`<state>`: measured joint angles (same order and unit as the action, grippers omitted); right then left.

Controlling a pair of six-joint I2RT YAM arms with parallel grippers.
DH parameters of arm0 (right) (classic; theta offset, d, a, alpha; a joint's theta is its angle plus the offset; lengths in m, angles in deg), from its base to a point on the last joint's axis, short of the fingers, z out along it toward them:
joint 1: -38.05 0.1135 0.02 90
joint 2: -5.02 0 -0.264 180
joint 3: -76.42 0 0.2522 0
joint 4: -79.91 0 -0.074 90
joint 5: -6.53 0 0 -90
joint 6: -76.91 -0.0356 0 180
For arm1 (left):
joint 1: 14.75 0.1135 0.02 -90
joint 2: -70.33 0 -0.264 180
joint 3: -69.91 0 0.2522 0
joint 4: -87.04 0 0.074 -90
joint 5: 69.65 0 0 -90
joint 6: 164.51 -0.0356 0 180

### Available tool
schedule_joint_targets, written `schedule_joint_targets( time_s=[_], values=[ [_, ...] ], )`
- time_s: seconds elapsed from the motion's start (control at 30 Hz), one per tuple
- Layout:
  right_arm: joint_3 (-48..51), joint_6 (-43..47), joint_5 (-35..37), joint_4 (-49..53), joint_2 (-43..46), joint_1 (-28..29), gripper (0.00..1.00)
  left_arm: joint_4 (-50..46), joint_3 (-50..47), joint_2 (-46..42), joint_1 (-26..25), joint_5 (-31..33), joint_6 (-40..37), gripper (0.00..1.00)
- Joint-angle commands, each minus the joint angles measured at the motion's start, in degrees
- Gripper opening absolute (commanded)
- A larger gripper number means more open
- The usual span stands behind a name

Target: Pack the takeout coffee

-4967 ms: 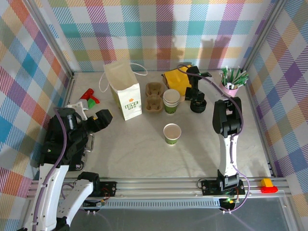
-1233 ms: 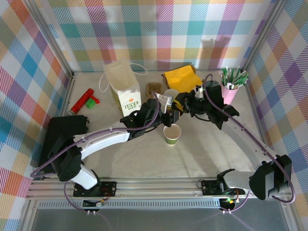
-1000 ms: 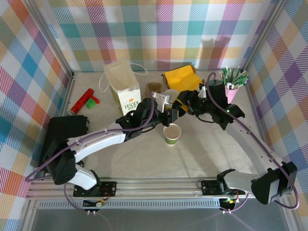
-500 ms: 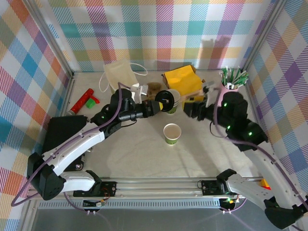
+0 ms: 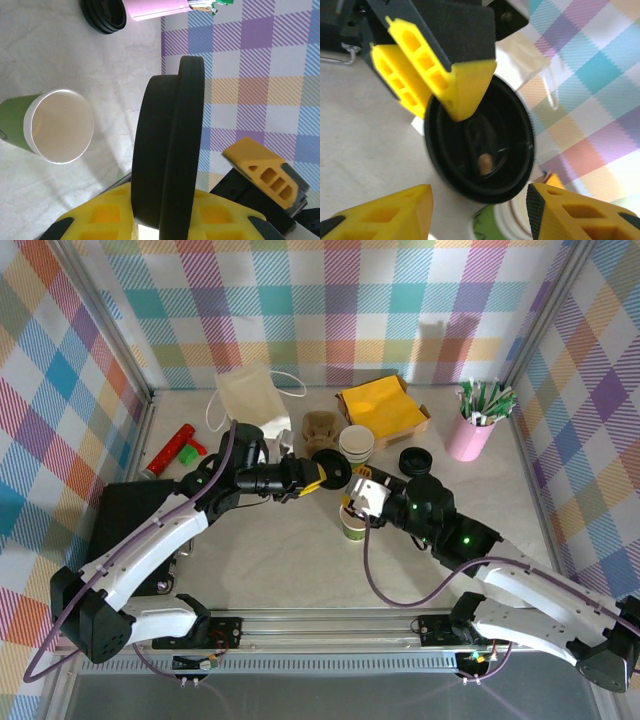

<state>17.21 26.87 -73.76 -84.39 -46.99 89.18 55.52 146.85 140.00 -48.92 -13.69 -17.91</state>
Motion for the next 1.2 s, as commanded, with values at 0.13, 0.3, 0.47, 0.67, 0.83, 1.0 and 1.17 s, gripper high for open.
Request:
schedule_joint_targets(
  time_s=[0.13,0.3,0.47,0.67,0.83,1.0,1.17],
  values=[
    [0.63,9.71,2.75,-7.49,-2.09,1.31,0.53,-0.88,0.3,-1.74,0.69,-1.42,6.89,0.15],
    [1.11,10.64,1.2,-6.6,-2.11,1.68,0.52,-0.92,0.1,-1.81,0.69,-0.76,7.34,0.15],
    [1.83,11.07,-0.4,-5.87,-1.08,1.78,0.55,-1.01,-0.07,-1.93,0.69,0.02,7.53,0.14],
    [1.43,11.83,1.11,-6.99,-3.02,1.78,0.52,-0.08,-0.07,-1.86,0.69,-0.58,8.18,0.14],
    [0.02,12.29,1.98,-8.09,-4.62,1.77,0.37,0.31,-0.59,-1.91,0.69,-0.94,8.52,0.14],
    [-0.85,12.75,2.01,-7.55,-5.37,1.86,0.3,0.99,-0.77,-1.43,0.69,-1.29,8.88,0.14],
    [-1.25,12.39,2.5,-7.91,-5.38,1.86,0.23,1.13,-0.95,-1.55,0.69,-1.37,9.14,0.14]
  ],
)
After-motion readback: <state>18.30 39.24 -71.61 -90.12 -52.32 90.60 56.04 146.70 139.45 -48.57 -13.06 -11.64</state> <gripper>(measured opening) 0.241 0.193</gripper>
